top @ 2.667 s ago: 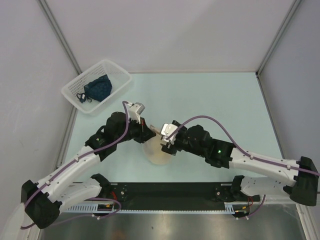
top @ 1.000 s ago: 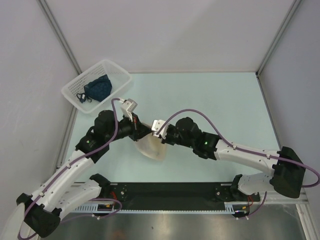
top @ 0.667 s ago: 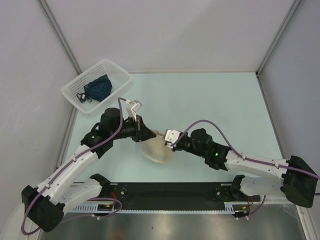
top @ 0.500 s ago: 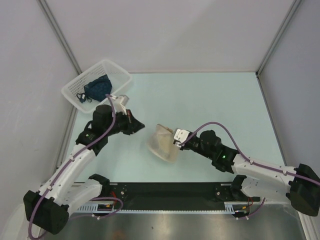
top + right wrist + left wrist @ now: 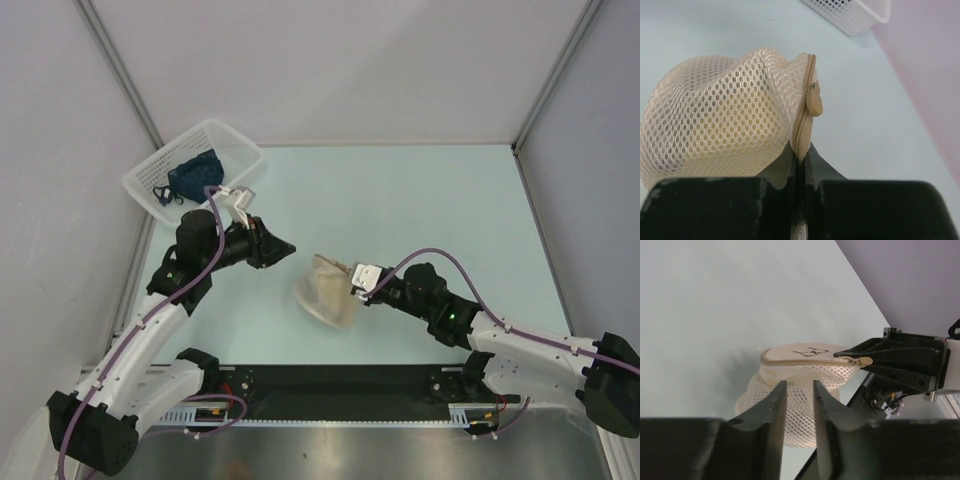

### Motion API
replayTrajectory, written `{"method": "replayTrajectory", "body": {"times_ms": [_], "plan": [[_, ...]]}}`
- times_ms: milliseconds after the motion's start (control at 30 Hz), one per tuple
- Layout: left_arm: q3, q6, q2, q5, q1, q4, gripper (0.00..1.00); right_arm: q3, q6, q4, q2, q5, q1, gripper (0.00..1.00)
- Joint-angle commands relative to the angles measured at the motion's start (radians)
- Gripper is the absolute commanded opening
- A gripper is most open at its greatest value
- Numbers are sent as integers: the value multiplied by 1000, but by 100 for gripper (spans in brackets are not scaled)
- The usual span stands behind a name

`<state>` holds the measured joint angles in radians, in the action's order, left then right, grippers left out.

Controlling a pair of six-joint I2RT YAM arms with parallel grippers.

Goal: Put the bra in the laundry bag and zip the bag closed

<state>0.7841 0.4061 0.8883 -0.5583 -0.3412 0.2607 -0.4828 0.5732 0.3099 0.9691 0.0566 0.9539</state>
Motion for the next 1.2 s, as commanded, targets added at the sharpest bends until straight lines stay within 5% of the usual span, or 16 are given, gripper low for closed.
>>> {"method": "replayTrajectory", "body": {"times_ms": [0, 67, 200, 333, 433, 600, 667, 867, 1033, 1167], "plan": [[-75, 111, -21, -120, -24, -172, 46, -54, 23, 40, -21, 89, 23, 10], [-109, 123, -37, -118, -60, -208, 52, -85, 34, -36, -10, 126, 32, 16], [-131, 131, -68, -100, -73, -180, 57, -171, -2, -253, -6, 224, 85, 53], [-183, 135, -116, -95, -88, -153, 59, -131, -194, -304, -69, 218, 187, 73], [-210, 135, -127, -72, -108, -112, 61, -148, -371, -363, -92, 68, 224, 77], [-206, 164, -144, 154, -142, 43, 66, -188, -659, -384, -106, -51, 224, 78], [-210, 195, -153, 217, -147, 100, 78, -207, -793, -396, -89, -55, 226, 78], [-247, 276, -129, 339, -177, 144, 87, -174, -1074, -469, -20, -165, 226, 78], [-278, 284, 4, 376, -281, 88, 85, -90, -1283, -385, 34, -184, 226, 73], [-319, 318, 50, 310, -312, -24, 67, -82, -1328, -319, 127, -169, 226, 66]]}}
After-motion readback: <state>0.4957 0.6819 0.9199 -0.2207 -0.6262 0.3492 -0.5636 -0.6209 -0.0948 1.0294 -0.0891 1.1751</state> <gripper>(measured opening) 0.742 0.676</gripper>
